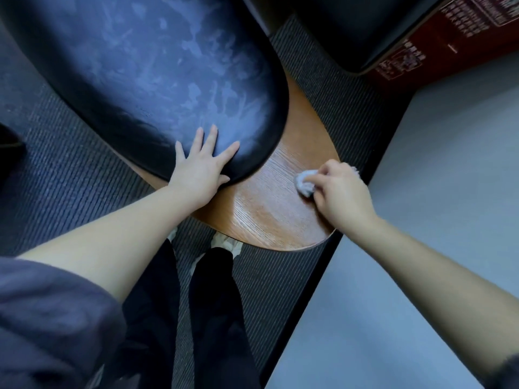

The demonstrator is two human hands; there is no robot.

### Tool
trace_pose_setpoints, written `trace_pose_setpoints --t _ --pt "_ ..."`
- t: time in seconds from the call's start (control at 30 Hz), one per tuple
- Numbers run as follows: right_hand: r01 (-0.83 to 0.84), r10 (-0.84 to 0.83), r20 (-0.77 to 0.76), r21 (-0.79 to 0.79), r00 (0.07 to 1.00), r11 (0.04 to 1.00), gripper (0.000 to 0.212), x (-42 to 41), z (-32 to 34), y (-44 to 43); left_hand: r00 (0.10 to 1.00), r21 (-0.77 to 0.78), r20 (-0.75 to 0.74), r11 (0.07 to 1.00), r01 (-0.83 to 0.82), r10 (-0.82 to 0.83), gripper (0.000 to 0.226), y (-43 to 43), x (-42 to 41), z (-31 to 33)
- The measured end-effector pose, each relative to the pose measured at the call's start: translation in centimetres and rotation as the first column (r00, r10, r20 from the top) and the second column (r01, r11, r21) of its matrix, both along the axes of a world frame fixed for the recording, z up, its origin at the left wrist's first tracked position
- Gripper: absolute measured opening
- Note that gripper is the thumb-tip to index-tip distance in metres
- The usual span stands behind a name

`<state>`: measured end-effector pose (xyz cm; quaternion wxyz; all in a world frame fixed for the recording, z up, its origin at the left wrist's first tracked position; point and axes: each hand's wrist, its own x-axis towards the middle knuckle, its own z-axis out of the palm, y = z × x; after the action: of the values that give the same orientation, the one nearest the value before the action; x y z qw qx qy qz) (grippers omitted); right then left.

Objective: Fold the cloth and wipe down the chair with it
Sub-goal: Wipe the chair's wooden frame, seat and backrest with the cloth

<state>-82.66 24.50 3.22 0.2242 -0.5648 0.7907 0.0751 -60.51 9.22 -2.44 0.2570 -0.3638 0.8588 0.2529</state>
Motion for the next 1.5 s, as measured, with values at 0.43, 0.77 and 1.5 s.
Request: trace_pose_setpoints --t 0.43,0.77,1.5 --pt "0.097 -0.092 0.068 -0.068 0.993 0.993 0.016 8.2 4.1 4.6 0.998 0.036 -0.011 0.998 0.059 -0.059 0.083 0.8 4.5 0.7" --pt "0.081 -0.076 0.122 -0.036 0.990 0.996 0.010 11.2 0.8 1.4 0.976 0.066 -0.048 0.974 0.217 -0.214 0.083 -2.2 6.3 1.5" --pt "0.014 -0.012 0.057 -0.029 0.998 0.999 0.019 4.7 -1.8 -1.2 0.952 0.037 -0.026 0.951 0.307 -0.306 0.077 -2.1 3.4 1.9"
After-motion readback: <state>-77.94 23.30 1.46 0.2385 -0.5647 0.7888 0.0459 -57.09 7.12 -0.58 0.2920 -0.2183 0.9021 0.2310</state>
